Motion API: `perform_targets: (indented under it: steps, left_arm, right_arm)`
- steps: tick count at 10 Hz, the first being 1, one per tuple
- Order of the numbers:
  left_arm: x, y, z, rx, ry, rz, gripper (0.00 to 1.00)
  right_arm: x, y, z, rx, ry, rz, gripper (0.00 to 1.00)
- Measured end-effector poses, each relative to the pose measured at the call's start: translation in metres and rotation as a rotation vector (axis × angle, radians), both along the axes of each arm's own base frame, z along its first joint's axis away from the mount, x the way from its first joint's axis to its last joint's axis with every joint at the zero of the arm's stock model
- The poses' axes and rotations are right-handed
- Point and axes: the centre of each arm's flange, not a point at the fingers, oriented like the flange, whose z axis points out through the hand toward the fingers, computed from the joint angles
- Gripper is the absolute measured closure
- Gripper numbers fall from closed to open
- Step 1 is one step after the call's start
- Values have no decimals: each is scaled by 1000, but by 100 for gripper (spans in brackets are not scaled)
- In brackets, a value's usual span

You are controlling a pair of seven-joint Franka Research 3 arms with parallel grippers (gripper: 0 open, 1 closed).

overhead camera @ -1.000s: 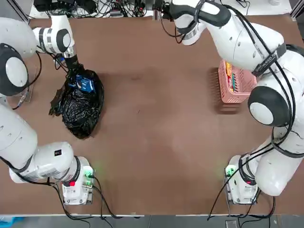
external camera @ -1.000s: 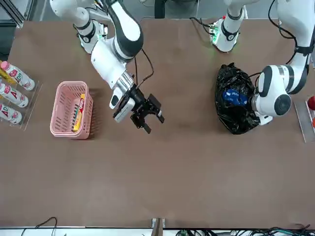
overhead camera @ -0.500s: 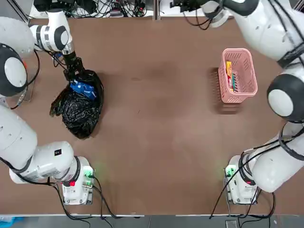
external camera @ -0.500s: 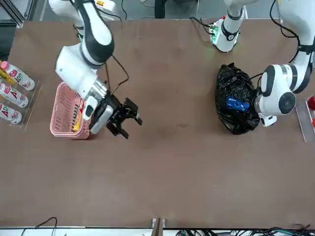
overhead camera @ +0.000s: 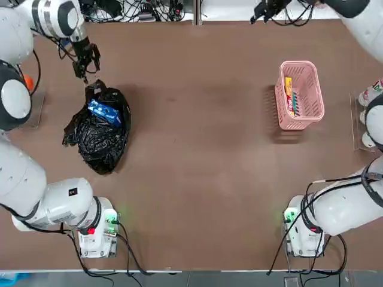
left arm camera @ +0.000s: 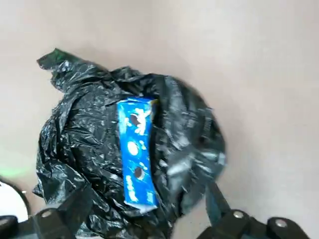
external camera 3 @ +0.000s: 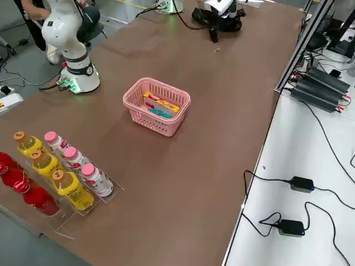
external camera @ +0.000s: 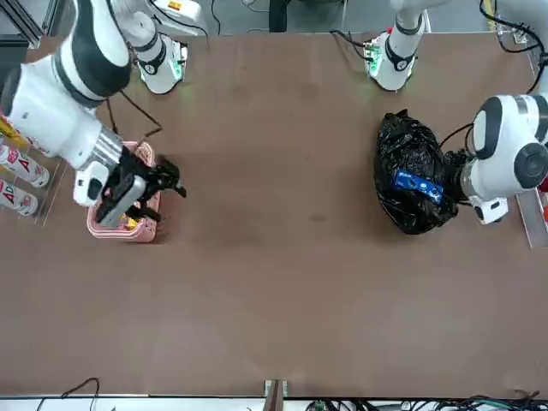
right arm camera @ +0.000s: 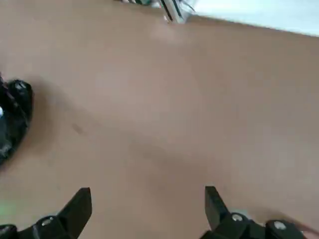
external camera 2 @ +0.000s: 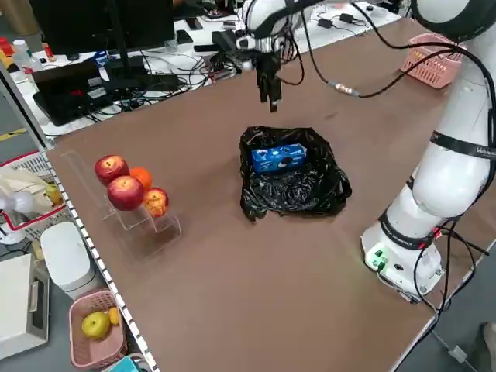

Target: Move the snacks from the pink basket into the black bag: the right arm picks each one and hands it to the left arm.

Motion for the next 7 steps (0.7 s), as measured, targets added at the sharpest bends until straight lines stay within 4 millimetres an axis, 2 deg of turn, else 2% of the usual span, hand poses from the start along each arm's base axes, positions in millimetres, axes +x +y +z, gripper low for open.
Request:
perform_targets:
  steps: [2,4,5,7]
  left_arm:
    - [13,-27,49,-8,-82,-62,0]
    - [15,-53,97,-19,-170,-98,0]
    - [16,-59,125,-34,-210,-147,0]
    - [12,-51,173,-98,-176,-272,0]
  right_arm:
    - [-18,-21,11,-154,72,-4,0]
    - [-32,-67,10,-241,115,-37,0]
    - [-44,-93,-4,-266,149,-65,0]
    - [-72,-130,-40,-272,195,-119,0]
